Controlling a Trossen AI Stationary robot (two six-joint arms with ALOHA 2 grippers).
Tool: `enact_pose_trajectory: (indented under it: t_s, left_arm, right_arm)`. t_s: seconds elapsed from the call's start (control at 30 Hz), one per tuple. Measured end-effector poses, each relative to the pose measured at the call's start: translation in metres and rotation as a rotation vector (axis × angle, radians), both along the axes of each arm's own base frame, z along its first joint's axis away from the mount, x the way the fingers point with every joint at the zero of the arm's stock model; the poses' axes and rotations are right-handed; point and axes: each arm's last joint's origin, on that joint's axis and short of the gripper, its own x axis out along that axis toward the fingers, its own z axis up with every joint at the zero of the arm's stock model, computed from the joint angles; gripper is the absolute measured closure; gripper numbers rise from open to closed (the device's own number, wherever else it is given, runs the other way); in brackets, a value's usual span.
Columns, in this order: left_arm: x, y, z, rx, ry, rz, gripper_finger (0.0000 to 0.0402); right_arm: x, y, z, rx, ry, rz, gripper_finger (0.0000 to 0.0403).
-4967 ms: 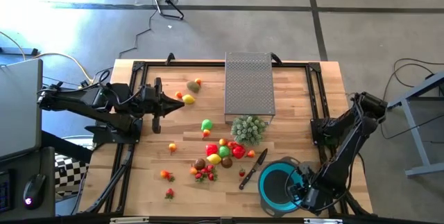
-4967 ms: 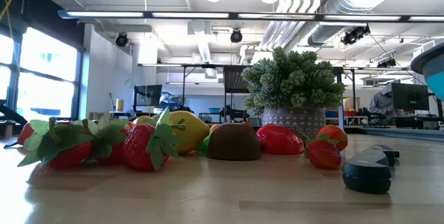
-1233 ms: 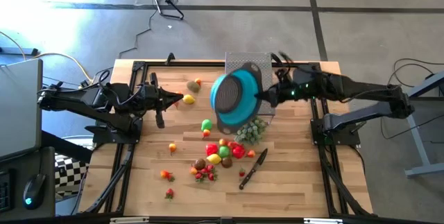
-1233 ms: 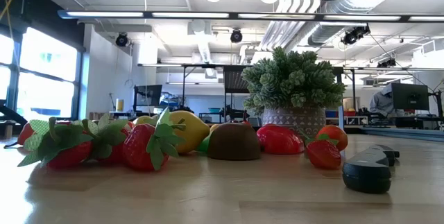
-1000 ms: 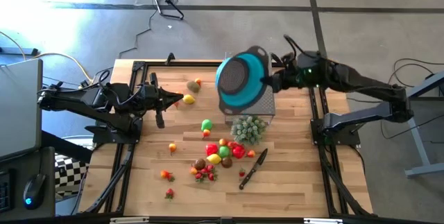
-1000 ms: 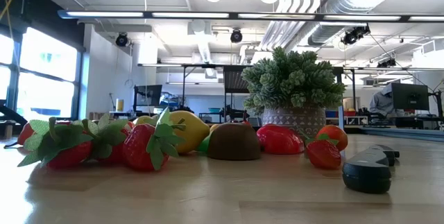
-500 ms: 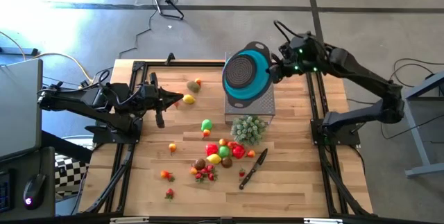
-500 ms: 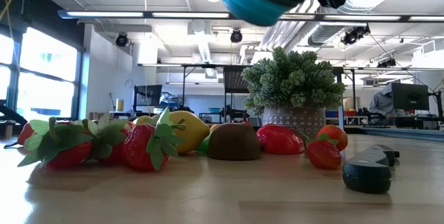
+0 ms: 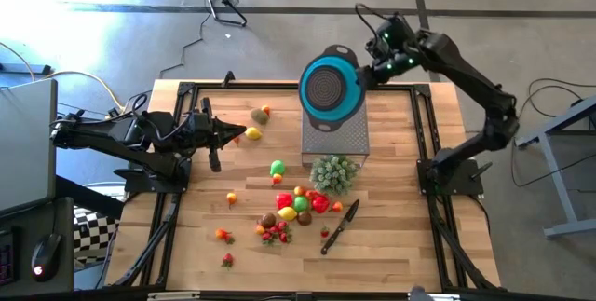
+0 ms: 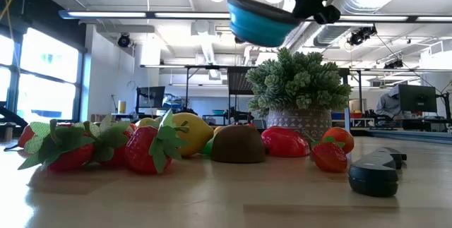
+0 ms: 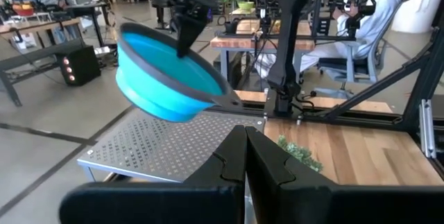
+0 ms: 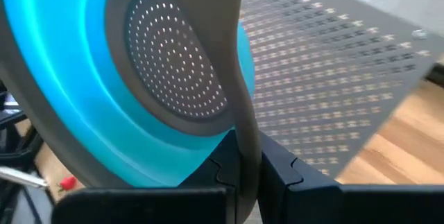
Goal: Pick & Place Fruit
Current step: Put the blue strainer bowl on the shelf
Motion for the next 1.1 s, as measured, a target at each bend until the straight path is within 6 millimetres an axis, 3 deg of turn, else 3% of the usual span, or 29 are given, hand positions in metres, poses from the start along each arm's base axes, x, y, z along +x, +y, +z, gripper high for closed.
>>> enact_pose_trajectory:
  t_s: [0.23,0.67,1.1]
  left_arm:
    - [0.0,0.0,-0.001,0.0,0.006,-0.002,0.0402]
    - [0.0,0.0,-0.001,0.008,0.008,-0.002,0.0402]
    - [0.0,0.0,-0.001,0.008,0.01,-0.002,0.0402]
  right_arm:
    - [0.001,-0.027,0.006,0.052,0.047,-0.013,0.0389]
    - [0.015,-0.07,-0.029,0.23,0.134,0.005,0.0389]
    - [-0.006,-0.09,-0.04,0.315,0.175,-0.08,0.0389]
